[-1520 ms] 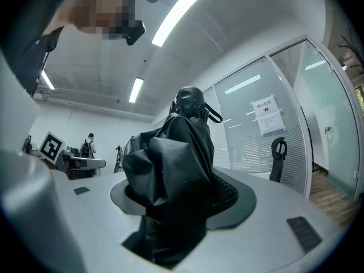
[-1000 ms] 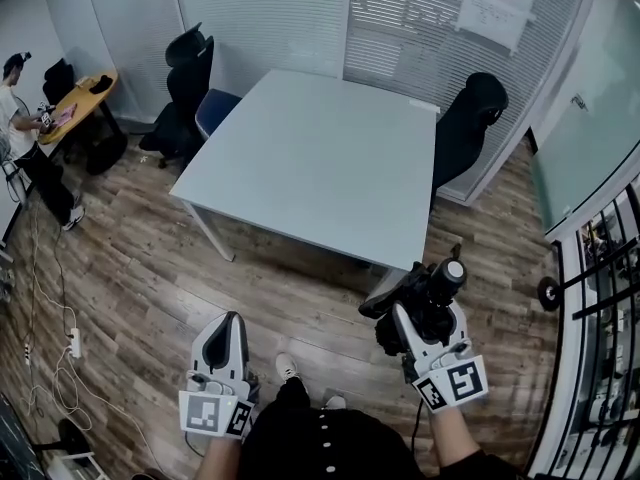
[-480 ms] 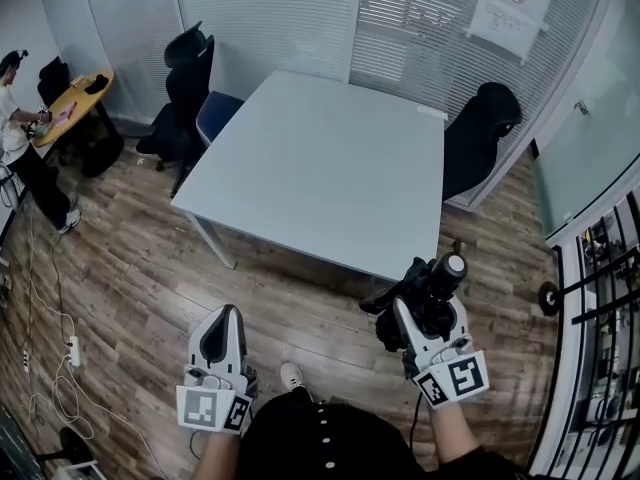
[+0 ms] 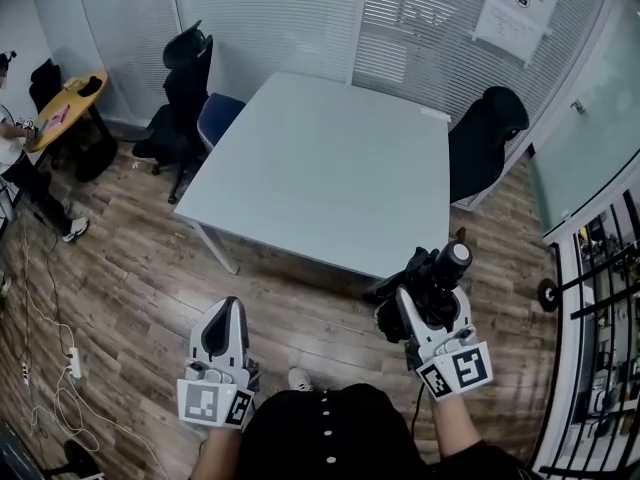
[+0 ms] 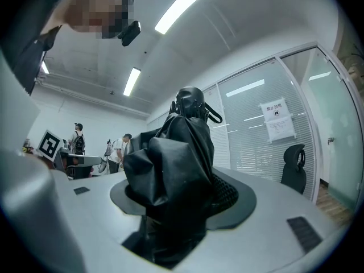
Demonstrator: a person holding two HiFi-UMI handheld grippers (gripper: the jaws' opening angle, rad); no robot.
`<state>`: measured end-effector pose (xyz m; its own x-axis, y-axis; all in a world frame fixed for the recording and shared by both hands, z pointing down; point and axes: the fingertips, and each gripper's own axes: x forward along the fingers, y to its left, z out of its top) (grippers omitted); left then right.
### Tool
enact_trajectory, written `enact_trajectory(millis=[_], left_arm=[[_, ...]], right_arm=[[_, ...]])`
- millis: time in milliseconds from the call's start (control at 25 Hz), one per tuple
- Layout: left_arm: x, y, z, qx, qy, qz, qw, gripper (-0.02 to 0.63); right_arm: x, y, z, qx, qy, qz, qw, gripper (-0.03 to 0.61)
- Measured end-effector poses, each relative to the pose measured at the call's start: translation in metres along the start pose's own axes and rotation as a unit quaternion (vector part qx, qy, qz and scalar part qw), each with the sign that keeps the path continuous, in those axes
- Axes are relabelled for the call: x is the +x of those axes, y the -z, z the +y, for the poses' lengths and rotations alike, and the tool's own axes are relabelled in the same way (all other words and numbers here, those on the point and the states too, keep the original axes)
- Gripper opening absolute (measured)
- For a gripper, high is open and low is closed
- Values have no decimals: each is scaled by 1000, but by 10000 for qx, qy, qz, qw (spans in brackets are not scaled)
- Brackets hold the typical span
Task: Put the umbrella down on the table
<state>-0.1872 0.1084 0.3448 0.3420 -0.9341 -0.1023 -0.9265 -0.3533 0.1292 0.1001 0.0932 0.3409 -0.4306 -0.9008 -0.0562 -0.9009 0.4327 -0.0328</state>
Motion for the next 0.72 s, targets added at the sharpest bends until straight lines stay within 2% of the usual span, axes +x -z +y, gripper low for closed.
enact_trajectory(millis=[360, 720], left_arm=[[13, 15, 24, -99, 162, 220, 9996, 15], [42, 16, 42, -138, 19, 205, 9997, 15]], right_arm=[[10, 12, 5, 31, 202, 115, 9997, 270], [52, 12, -11, 30, 122, 71, 9999, 270]])
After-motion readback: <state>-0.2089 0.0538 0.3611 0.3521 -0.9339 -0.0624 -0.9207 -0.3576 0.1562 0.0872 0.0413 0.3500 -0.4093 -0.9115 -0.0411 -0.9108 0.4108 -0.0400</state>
